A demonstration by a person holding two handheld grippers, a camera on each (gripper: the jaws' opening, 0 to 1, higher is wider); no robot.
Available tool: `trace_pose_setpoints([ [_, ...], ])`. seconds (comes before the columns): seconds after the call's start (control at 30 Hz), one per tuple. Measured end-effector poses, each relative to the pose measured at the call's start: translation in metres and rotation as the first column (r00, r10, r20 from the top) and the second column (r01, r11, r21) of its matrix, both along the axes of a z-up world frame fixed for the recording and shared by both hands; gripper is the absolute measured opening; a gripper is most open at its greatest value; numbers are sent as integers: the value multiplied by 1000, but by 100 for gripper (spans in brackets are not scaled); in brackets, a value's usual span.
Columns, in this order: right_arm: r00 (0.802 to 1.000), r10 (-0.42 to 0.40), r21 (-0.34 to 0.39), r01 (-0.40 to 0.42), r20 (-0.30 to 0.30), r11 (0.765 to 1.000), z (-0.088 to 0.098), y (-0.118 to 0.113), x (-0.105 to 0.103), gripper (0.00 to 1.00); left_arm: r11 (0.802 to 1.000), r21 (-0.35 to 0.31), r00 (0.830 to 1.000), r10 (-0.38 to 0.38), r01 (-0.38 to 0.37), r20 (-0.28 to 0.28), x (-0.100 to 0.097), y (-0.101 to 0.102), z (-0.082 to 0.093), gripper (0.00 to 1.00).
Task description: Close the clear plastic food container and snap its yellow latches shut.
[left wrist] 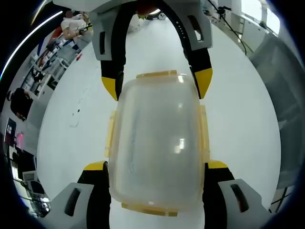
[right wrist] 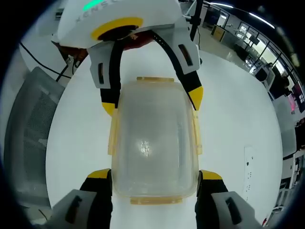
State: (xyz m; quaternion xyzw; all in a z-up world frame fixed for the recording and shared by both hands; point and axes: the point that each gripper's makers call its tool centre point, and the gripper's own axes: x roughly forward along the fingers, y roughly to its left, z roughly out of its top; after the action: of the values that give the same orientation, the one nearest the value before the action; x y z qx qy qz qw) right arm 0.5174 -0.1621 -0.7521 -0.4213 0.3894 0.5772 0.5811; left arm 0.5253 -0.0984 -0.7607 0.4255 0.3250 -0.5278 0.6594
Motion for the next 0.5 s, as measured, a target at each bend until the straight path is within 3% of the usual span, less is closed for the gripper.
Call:
trace_pose_setpoints([
  [0.5, 1000, -4, -6, 4, 1, 1000, 0, -3, 11, 71, 1000, -13, 1000, -4, 4, -1, 12, -3, 1, 77],
])
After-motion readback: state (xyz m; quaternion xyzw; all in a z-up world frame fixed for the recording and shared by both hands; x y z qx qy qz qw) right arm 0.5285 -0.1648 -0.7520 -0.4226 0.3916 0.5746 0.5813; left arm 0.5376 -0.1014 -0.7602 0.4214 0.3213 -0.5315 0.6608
